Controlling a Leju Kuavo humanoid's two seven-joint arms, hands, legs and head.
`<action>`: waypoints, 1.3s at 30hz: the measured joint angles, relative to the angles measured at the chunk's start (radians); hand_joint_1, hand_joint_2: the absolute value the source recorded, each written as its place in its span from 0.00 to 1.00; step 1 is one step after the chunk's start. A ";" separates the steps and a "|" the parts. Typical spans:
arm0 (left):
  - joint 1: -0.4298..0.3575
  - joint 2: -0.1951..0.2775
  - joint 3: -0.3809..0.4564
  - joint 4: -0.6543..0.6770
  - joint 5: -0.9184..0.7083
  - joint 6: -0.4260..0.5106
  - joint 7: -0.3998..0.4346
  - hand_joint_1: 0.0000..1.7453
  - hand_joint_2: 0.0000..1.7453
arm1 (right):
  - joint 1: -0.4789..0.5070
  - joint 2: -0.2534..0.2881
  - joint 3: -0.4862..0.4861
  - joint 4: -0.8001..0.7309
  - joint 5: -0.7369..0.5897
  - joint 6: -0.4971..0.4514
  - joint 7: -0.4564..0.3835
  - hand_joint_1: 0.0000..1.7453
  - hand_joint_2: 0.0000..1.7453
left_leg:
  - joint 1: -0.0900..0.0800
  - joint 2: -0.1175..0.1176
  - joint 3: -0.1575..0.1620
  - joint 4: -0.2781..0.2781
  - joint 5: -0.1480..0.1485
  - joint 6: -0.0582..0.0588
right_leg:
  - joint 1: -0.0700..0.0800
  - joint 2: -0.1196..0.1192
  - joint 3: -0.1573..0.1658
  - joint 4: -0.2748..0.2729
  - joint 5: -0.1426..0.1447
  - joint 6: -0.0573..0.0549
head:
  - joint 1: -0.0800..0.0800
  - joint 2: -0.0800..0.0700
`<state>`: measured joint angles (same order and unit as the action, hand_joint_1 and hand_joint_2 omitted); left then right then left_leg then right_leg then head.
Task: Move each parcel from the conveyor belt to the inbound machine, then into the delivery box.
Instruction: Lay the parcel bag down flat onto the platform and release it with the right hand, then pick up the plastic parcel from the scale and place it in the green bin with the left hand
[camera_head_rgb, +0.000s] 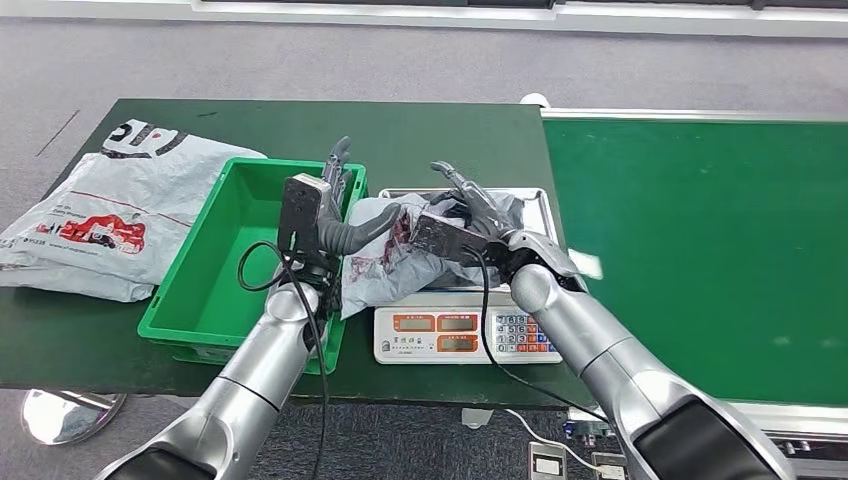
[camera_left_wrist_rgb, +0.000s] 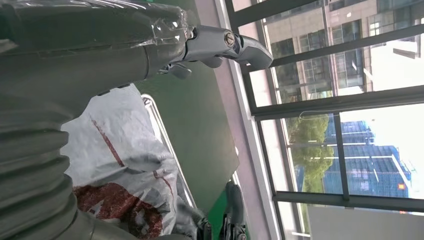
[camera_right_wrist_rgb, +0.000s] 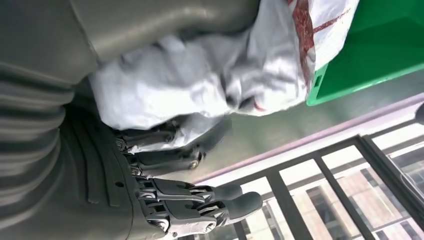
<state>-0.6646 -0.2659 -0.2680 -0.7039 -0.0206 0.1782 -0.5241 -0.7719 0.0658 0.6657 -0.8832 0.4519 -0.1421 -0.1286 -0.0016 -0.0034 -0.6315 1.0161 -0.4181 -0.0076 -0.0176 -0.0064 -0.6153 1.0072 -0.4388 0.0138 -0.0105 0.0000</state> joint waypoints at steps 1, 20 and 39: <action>0.000 0.000 0.000 -0.001 0.000 0.000 0.000 0.00 1.00 | 0.004 -0.005 0.000 -0.008 -0.001 0.000 0.000 0.00 1.00 | 0.000 0.000 0.000 0.000 0.000 0.000 | 0.000 0.001 0.000 0.000 0.000 0.000 | 0.000 0.000; -0.001 -0.001 -0.193 0.031 -0.280 -0.193 0.113 0.00 1.00 | 0.305 -0.179 -0.508 -0.249 -0.161 -0.129 -0.112 0.00 1.00 | -0.003 -0.002 -0.001 0.001 -0.002 0.002 | -0.003 -0.002 0.000 -0.002 0.000 0.002 | 0.000 0.000; -0.068 -0.013 -0.371 0.213 -0.552 -0.149 0.271 0.00 1.00 | 0.306 -0.232 -0.729 -0.173 -0.284 -0.124 -0.210 0.00 1.00 | -0.003 -0.001 -0.001 0.001 -0.001 0.002 | -0.003 -0.001 0.001 -0.001 0.000 0.002 | 0.000 0.000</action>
<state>-0.7321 -0.2788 -0.6390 -0.4907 -0.5726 0.0295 -0.2534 -0.4660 -0.1666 -0.0629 -1.0557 0.1677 -0.2657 -0.3389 -0.0042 -0.0046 -0.6325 1.0168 -0.4194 -0.0053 -0.0202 -0.0073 -0.6146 1.0058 -0.4388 0.0158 -0.0103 0.0000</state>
